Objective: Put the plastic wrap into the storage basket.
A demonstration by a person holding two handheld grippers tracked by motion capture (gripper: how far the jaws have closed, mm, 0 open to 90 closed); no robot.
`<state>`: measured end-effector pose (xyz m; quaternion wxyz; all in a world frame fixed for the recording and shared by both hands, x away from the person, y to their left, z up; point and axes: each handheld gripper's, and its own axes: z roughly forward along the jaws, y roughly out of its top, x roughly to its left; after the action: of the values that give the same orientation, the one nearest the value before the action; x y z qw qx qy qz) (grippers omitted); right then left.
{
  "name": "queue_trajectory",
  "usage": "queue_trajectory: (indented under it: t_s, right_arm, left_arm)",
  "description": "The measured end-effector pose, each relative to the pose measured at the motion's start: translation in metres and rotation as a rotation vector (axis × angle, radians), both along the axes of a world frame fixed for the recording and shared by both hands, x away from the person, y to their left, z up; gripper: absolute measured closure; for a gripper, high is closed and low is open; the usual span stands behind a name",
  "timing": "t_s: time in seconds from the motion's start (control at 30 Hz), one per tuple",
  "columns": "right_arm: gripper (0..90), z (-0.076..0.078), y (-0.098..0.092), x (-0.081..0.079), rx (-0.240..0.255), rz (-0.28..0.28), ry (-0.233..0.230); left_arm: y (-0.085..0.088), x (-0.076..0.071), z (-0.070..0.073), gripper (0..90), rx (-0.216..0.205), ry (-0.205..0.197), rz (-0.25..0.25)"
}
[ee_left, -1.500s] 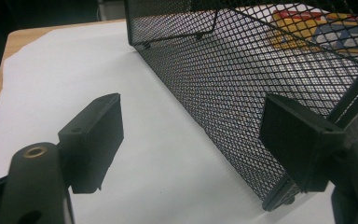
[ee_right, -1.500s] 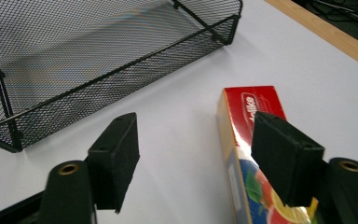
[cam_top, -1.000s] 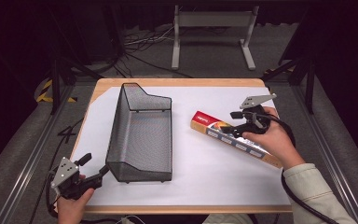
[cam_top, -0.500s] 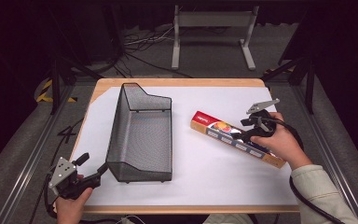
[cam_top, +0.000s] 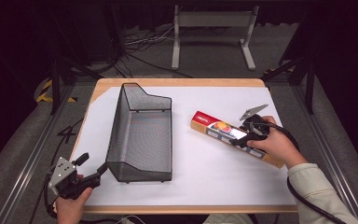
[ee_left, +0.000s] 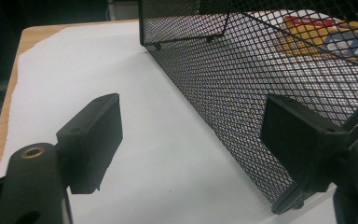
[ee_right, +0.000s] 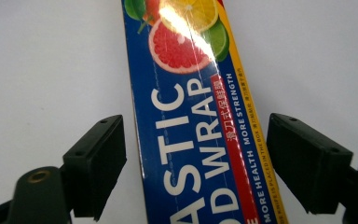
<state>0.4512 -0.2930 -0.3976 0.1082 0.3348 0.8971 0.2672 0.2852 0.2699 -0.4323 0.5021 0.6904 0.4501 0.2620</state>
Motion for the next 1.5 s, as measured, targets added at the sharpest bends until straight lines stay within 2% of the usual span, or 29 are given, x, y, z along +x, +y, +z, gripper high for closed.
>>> queue_trajectory:
  t_s: [0.4,0.53,0.77,0.9,0.97,1.07,1.2,1.37,1.5]
  right_arm:
    - [22.6,-0.011,0.011,0.006,-0.093,0.051,0.027]
    - [24.7,-0.012,0.014,0.009,-0.114,0.051,0.044]
    - [30.5,-0.013,0.015,0.012,-0.137,0.065,0.036]
    - [31.9,-0.014,0.015,0.013,-0.150,0.072,0.051]
    - [31.8,-0.014,0.014,0.016,-0.143,0.056,0.072]
    - [38.4,-0.012,0.016,0.016,-0.161,0.097,0.077]
    - [39.5,-0.010,0.020,0.014,-0.195,0.103,0.069]
    - [39.8,-0.008,0.019,0.012,-0.182,0.089,0.095]
    - [39.8,-0.003,0.018,0.009,-0.174,0.081,0.092]
  left_arm:
    - [0.000,0.000,0.000,21.8,0.003,-0.001,-0.005]
    - [0.000,0.000,0.000,21.8,0.003,-0.001,-0.006]
    - [0.000,0.001,-0.001,21.8,-0.001,-0.001,-0.004]
    - [0.000,0.000,0.000,21.8,-0.002,-0.001,-0.003]
    - [0.000,0.000,0.000,21.8,-0.001,0.000,-0.004]
    - [0.000,0.000,0.000,21.8,0.001,-0.001,-0.005]
    - [0.001,0.001,-0.001,21.8,-0.003,-0.001,-0.002]
    - [0.001,0.000,0.000,21.8,-0.005,0.002,-0.001]
    - [0.001,0.000,0.000,21.9,-0.003,0.000,-0.001]
